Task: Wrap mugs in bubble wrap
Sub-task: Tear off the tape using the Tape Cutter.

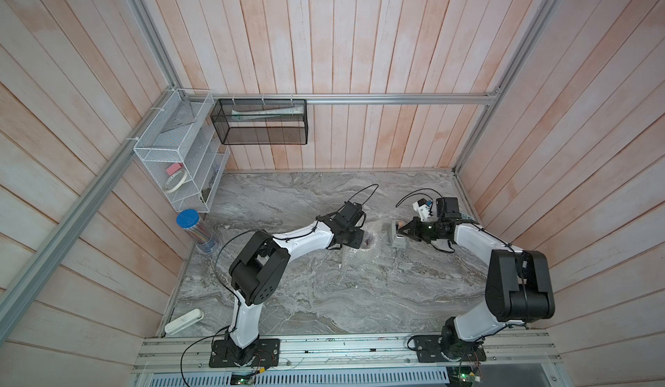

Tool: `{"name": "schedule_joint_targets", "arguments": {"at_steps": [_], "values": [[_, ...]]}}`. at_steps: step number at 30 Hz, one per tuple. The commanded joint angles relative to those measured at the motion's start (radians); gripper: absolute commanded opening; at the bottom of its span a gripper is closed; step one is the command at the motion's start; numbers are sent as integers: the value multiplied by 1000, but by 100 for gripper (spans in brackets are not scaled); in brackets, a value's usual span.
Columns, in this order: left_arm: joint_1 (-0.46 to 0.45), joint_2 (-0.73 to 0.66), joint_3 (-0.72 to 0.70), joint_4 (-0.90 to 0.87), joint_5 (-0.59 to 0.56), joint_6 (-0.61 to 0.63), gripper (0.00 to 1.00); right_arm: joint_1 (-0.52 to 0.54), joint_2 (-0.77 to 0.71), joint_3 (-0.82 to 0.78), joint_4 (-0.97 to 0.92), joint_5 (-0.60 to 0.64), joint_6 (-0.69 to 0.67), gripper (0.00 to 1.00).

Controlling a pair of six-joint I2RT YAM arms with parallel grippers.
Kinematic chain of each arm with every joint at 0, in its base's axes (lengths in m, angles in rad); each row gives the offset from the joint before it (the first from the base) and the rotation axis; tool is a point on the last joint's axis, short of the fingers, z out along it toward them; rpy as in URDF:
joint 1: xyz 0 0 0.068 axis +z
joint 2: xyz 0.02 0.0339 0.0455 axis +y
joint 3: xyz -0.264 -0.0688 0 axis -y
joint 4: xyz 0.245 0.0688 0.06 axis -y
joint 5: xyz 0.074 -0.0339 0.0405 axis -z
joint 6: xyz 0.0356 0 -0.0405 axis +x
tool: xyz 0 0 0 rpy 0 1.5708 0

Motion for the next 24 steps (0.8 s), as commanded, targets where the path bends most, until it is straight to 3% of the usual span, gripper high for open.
{"name": "schedule_joint_targets", "arguments": {"at_steps": [1, 16, 24], "values": [[-9, 8, -31, -30, -9, 21, 51, -5, -44, 30, 8, -41, 5, 0], [-9, 7, -30, -29, -9, 26, 51, -6, -74, 24, -22, -37, 1, 0], [-10, 9, -30, -24, -5, 26, 51, -6, -81, 99, -60, -61, 5, 0]]}}
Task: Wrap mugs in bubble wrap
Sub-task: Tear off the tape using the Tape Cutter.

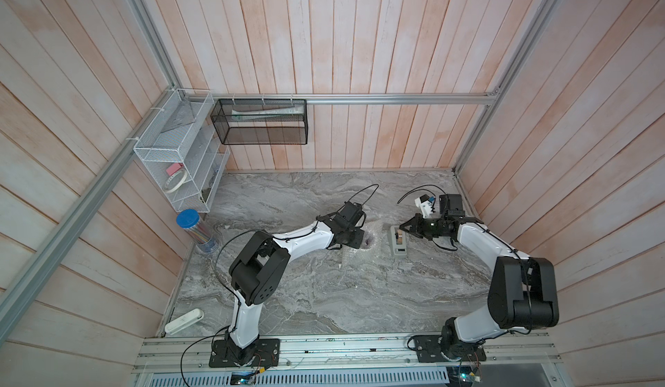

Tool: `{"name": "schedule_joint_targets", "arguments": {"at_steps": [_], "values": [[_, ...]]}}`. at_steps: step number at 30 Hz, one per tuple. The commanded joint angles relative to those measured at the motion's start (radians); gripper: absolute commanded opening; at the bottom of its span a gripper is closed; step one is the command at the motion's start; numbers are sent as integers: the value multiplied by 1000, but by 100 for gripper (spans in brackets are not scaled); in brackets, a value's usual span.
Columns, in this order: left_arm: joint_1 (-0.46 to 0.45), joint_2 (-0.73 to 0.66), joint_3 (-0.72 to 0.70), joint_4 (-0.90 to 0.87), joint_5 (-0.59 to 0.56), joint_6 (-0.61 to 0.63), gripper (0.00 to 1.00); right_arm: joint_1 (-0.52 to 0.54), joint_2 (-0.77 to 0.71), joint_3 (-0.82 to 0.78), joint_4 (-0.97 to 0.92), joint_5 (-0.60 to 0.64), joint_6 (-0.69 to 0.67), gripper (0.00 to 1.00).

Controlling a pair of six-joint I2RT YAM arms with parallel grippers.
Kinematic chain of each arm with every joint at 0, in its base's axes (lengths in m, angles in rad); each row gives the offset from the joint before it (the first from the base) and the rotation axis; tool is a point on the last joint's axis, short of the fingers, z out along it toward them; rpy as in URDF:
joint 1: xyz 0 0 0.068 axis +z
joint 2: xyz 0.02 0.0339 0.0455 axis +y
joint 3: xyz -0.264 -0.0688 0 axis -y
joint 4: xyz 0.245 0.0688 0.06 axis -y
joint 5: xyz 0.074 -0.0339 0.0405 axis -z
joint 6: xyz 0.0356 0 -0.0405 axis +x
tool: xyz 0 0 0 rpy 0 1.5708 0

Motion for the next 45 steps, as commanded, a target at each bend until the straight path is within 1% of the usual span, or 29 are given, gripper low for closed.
{"name": "schedule_joint_targets", "arguments": {"at_steps": [1, 5, 8, 21, 27, 31, 36, 41, 45], "values": [[-11, 7, -29, -25, -7, 22, 51, -4, -35, 55, -18, -48, 1, 0], [-9, 6, -31, -26, -7, 23, 51, -4, -64, 57, -46, -49, -2, 0], [-11, 7, -34, -24, -6, 23, 51, -4, -93, 25, -56, -52, 4, 0], [-11, 1, -41, -16, -4, 20, 51, -1, -244, -245, -19, -63, 64, 0], [-11, 2, -43, -15, -4, 19, 51, 1, -254, -346, 34, -56, 90, 0], [-12, 1, -45, -15, -5, 20, 51, 1, -243, -393, 48, -19, 87, 0], [-12, -1, -46, -15, -5, 21, 51, 0, -249, -429, 80, 14, 107, 0], [-13, -2, -48, -15, -7, 21, 51, 0, -278, -418, 65, 26, 116, 0], [-13, -1, -47, -15, -5, 21, 51, 0, -270, -420, 51, 41, 101, 0]]}}
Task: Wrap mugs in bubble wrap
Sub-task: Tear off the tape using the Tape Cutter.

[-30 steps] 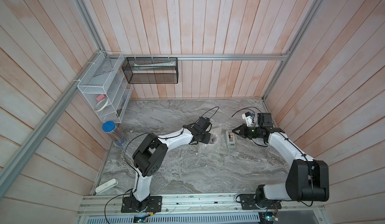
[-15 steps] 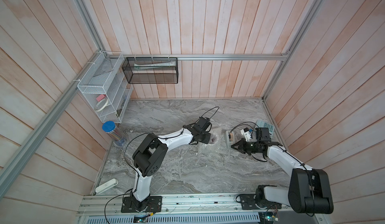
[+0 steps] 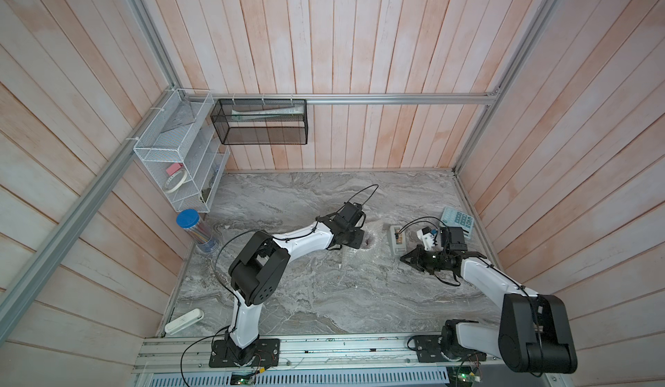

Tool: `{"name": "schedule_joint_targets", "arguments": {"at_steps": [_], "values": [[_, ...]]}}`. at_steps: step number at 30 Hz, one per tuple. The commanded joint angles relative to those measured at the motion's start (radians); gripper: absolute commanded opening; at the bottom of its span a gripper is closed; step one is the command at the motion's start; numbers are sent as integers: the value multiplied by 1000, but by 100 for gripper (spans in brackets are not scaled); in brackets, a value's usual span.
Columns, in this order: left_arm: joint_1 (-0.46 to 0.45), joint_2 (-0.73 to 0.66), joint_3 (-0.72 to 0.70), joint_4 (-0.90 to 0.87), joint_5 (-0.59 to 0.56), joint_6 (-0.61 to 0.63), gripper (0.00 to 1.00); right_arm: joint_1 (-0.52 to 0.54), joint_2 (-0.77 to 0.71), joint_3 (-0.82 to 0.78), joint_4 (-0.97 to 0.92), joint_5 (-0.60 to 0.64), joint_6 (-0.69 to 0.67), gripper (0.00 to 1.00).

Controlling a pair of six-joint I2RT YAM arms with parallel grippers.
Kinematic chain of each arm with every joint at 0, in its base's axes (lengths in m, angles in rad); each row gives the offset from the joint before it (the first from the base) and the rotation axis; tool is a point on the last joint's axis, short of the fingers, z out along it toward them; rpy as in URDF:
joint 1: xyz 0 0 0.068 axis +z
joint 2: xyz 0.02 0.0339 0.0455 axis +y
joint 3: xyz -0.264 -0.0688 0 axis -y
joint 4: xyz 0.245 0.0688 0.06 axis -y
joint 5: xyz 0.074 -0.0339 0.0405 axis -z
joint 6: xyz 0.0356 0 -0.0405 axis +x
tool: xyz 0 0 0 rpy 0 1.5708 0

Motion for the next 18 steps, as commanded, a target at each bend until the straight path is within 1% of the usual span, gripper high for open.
{"name": "schedule_joint_targets", "arguments": {"at_steps": [1, 6, 14, 18], "values": [[-12, 3, -32, -35, -4, 20, 51, 0, 2, -4, -2, 23, -3, 0], [-13, 2, -36, -35, -6, 20, 51, 0, 45, -48, 46, 30, 8, 0], [-13, 6, -36, -33, -3, 20, 51, -2, 165, -46, 96, 179, 42, 0], [-14, 2, -40, -32, -6, 21, 51, -3, 190, -48, 99, 237, 49, 0]]}}
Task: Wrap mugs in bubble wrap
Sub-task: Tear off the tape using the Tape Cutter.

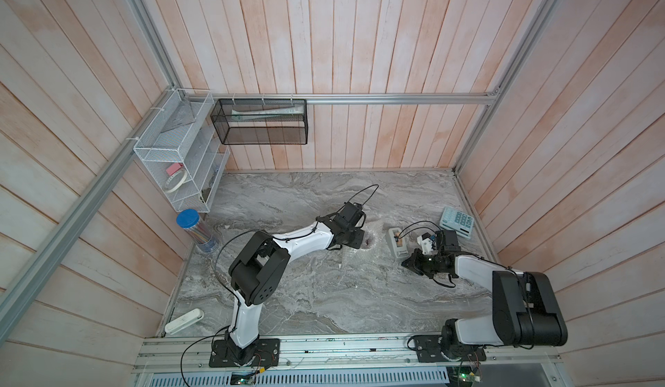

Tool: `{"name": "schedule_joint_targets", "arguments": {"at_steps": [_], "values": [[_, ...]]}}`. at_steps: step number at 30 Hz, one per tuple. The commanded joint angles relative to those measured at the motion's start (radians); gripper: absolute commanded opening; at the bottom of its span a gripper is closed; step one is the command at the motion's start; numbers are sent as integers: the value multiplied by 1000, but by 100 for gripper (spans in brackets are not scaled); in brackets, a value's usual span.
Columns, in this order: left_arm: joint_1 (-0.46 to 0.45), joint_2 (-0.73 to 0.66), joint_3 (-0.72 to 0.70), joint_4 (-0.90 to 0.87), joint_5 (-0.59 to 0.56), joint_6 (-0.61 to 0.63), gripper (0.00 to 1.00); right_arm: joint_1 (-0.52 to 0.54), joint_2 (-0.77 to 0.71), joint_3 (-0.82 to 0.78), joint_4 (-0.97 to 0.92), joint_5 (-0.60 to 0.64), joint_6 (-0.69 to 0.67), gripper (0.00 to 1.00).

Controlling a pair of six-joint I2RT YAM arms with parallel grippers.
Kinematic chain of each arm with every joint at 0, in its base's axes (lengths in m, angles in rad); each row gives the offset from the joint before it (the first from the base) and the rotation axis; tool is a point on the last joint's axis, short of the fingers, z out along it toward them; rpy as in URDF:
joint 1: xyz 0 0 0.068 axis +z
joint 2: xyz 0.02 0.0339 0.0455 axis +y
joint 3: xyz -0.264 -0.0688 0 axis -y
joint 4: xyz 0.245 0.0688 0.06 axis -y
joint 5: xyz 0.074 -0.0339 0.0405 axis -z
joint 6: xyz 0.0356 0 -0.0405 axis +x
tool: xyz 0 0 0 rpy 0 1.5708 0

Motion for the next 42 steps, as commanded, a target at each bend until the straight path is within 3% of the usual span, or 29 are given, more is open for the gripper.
{"name": "schedule_joint_targets", "arguments": {"at_steps": [1, 13, 19, 25, 30, 33, 42], "values": [[-12, 1, -40, -33, -3, 21, 51, -4, 24, -13, -29, 124, 19, 0], [-12, 7, -26, -38, 0, 26, 51, -47, -48, -13, -111, 184, 15, 0], [-15, 13, -26, -38, 3, 25, 51, -64, 29, -44, -67, 119, 31, 0], [-17, 15, -20, -36, 5, 29, 51, -148, -10, -87, -89, 48, 54, 0], [-19, 17, -19, -32, 12, 32, 51, -142, -42, -38, -179, 121, 45, 0], [-18, 16, -17, -32, 12, 37, 51, -136, -25, -2, -225, 101, 26, 0], [-23, 4, -30, 2, 25, 45, 51, -36, -219, 216, -419, 76, -20, 0]]}}
